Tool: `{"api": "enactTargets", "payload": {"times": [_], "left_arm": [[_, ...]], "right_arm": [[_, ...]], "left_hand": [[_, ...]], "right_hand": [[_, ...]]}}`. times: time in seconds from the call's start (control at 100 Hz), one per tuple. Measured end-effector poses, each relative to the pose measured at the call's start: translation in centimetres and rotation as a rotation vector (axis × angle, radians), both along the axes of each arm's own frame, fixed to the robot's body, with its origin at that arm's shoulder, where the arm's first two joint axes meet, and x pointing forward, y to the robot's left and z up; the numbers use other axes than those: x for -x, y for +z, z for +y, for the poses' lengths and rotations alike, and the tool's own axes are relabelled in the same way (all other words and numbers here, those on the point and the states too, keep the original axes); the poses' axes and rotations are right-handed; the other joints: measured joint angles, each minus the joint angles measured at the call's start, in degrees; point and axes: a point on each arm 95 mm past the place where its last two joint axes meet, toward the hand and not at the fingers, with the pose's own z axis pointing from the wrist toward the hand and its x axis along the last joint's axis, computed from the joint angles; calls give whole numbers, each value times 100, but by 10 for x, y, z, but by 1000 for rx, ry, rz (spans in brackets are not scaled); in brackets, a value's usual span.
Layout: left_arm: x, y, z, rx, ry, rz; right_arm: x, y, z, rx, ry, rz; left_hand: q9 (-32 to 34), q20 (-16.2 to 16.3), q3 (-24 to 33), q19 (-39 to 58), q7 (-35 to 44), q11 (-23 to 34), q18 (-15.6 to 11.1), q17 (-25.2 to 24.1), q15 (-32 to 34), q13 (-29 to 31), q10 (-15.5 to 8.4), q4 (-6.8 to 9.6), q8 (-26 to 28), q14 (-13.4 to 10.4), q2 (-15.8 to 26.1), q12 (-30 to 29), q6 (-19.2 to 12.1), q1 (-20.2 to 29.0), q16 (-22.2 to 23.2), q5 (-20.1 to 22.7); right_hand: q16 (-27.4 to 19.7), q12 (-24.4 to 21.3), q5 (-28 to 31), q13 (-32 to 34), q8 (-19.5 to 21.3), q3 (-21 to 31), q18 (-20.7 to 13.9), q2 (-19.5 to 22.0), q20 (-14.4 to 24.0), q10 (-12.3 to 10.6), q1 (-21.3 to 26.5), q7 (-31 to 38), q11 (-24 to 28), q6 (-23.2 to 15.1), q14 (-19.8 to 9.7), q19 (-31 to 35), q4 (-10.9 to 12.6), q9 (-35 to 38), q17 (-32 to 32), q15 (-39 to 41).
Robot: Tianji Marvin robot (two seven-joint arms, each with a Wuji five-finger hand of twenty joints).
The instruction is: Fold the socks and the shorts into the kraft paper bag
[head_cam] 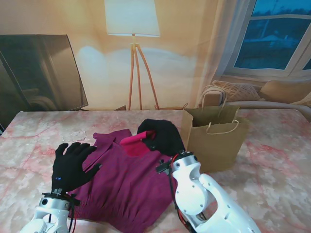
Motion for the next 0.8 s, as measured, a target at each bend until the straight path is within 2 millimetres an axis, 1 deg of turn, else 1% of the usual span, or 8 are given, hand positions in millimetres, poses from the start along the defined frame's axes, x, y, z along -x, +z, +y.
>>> {"api": "enactTargets", "payload": {"times": [0.11,0.18,0.24,0.3,0.37,0.52,0.64,0.8], "left_arm": [[-1,-2,5,-5,16,20],[-4,-5,9,-3,21,58],[-6,-8,13,12,28,88],[-9,-13,17,28,40,103],[-12,-17,22,25,55,111],[-15,-21,30,8,81,123],[-16,-23,32,3,90,132],[-18,-26,32,12,95,140]], "right_arm": [[-6,30,-30,47,-56,-64],[-10,47,-48,76,-90,-85],[-14,58,-63,90,-124,-105],[-19,67,-78,109,-161,-123],[-26,76,-96,137,-195,-125],[-41,90,-130,207,-255,-113],[-52,94,-154,265,-300,-102],[-60,91,-172,308,-298,-57]], "left_hand": [[0,-8,-153,37,-1,0,11,63,0,0,0,2,0,-1,94,-2,-11,-1,-3,4],[0,-9,-202,62,-1,-1,-276,106,-4,0,0,5,0,-2,113,-22,-18,5,-12,4],[0,-9,-291,118,-2,-13,-444,139,-34,0,0,17,0,-16,145,-98,-21,9,-71,12],[0,-39,-299,119,-3,-51,-567,160,-92,0,0,19,0,-54,145,-151,-22,9,-180,12],[0,-75,-301,139,-3,-58,-580,202,-98,0,0,19,0,-68,145,-207,-22,11,-232,15],[0,-127,-340,175,-3,-59,-571,201,-100,0,0,19,0,-75,174,-219,-38,11,-288,16],[0,-146,-340,178,-3,-59,-532,138,-100,0,0,19,0,-77,174,-270,-49,11,-327,16],[0,-206,-340,178,-3,-59,-508,138,-100,0,0,19,0,-78,174,-275,-87,11,-332,17]], "right_hand": [[-62,-1,2,0,-5,0,0,0,0,-20,0,0,-70,-66,-3,-14,-50,0,0,-157],[-123,-1,5,0,-6,0,0,0,0,-39,0,0,-190,-89,-8,-118,-51,72,-10,-304],[-132,-1,6,0,-6,-2,0,-1,0,-56,0,0,-206,-134,-40,-151,-53,70,-36,-410],[-189,-1,62,0,-11,-2,0,-29,0,-81,0,0,-206,-157,-43,-155,-54,72,-40,-477],[-192,-10,62,0,-11,-3,0,-29,0,-101,0,0,-271,-183,-45,-185,-54,143,-41,-485],[-199,-13,62,0,-11,-4,0,-29,0,-106,0,0,-280,-205,-47,-216,-55,144,-44,-558],[-200,-31,62,0,-11,-6,0,-29,0,-111,0,0,-300,-219,-51,-217,-55,177,-46,-559],[-200,-31,62,1,-11,-7,0,-29,0,-117,0,0,-339,-271,-58,-219,-55,177,-99,-560]]}}
